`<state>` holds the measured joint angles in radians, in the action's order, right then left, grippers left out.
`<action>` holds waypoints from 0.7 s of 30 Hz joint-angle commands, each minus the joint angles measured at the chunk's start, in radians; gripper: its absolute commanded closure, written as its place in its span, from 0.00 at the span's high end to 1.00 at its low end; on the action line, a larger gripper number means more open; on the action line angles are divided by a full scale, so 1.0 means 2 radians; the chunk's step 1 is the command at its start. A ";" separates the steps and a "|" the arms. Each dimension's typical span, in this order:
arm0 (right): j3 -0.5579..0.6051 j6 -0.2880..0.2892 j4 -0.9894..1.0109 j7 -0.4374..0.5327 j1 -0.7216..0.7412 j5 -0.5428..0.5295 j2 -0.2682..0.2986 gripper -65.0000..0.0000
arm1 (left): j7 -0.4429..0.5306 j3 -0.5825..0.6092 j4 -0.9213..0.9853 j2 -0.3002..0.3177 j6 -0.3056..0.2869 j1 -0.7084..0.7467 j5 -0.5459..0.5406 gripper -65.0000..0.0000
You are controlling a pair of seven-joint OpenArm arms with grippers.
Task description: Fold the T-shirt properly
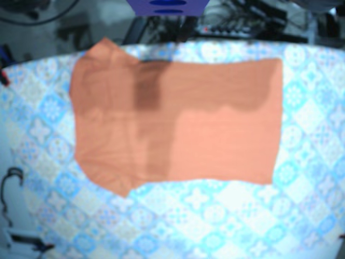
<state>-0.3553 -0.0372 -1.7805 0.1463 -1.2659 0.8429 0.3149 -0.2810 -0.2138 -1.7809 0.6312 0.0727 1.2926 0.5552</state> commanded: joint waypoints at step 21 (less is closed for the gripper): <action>0.151 -0.009 0.061 -0.056 0.280 0.223 0.017 0.57 | -0.049 -0.045 -0.084 0.062 -0.100 -0.094 0.142 0.35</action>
<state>-0.0429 -0.0299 -1.6405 0.0452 -0.6975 1.2949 0.3332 -0.3737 -0.2966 -1.9388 0.7456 -0.1318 1.0966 0.8333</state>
